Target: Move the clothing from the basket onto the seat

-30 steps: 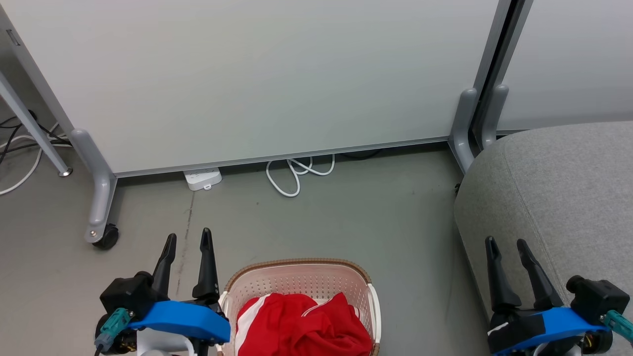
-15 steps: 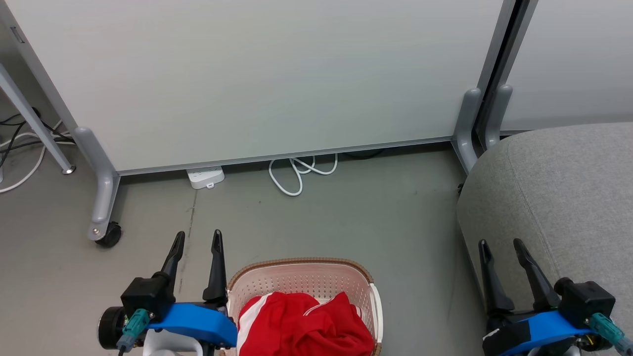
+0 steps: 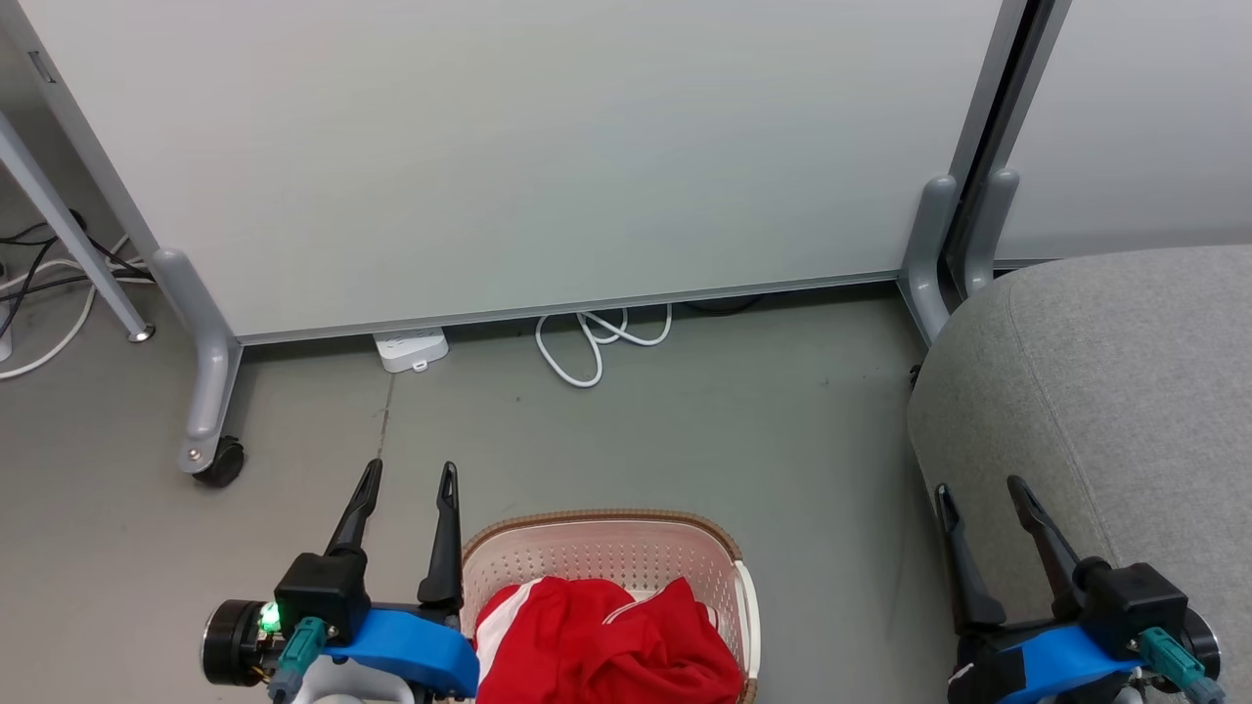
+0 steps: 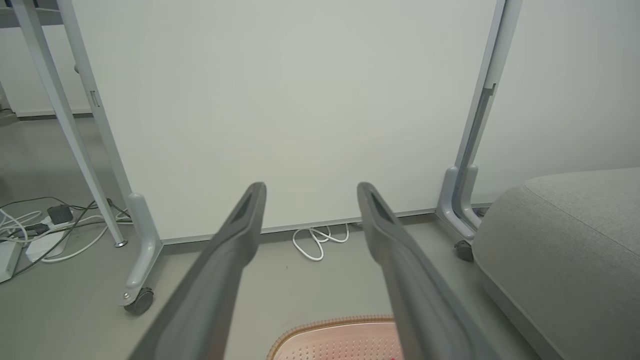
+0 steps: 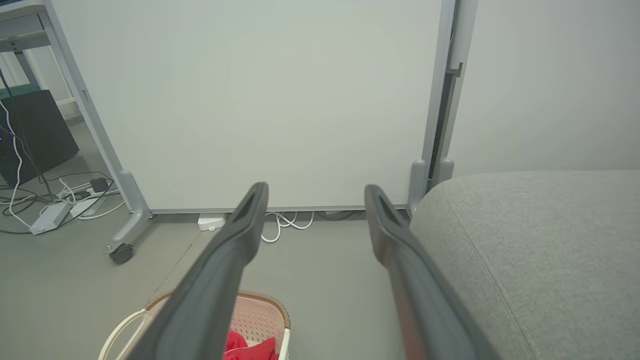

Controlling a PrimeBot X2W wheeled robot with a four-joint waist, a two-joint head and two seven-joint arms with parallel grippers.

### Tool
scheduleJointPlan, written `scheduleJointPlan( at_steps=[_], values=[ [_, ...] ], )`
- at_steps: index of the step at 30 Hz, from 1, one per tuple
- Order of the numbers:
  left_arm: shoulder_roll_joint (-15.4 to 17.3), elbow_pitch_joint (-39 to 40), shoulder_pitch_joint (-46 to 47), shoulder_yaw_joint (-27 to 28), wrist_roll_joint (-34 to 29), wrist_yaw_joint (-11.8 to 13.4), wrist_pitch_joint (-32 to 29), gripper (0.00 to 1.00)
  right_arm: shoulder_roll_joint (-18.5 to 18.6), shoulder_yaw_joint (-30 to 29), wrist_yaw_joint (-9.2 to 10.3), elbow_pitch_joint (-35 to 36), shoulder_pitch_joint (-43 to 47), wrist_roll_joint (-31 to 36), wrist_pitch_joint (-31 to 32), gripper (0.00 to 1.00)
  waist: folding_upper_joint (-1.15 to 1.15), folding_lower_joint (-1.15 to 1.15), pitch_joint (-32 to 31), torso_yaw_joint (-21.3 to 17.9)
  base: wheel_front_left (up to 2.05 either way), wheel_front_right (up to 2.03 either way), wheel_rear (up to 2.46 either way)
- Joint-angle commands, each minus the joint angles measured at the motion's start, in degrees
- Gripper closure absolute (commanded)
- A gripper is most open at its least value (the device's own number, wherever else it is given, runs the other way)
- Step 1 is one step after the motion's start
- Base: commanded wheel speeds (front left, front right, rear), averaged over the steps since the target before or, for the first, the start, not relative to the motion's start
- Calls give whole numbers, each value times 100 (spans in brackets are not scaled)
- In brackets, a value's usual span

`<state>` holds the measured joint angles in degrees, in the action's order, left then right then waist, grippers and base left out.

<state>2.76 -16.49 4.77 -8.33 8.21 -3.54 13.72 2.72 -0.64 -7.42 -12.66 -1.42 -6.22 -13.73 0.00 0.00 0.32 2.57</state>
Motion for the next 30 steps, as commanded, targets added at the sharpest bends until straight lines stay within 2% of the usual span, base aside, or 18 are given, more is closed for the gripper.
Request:
scheduleJointPlan(
  at_steps=[1,12,30],
  values=[
    [18,-16,71,-39,-146,4,56,0,31,-1,-11,-13,57,148,-51,0,0,0,-1,8,0,0,0],
    [18,-137,68,-97,-498,20,161,0,31,14,-8,-93,64,620,-162,0,0,0,1,29,0,0,0],
    [17,-267,94,-104,-415,-2,157,0,30,-1,-8,-183,37,565,-158,0,0,0,-6,27,0,0,0]
  ],
)
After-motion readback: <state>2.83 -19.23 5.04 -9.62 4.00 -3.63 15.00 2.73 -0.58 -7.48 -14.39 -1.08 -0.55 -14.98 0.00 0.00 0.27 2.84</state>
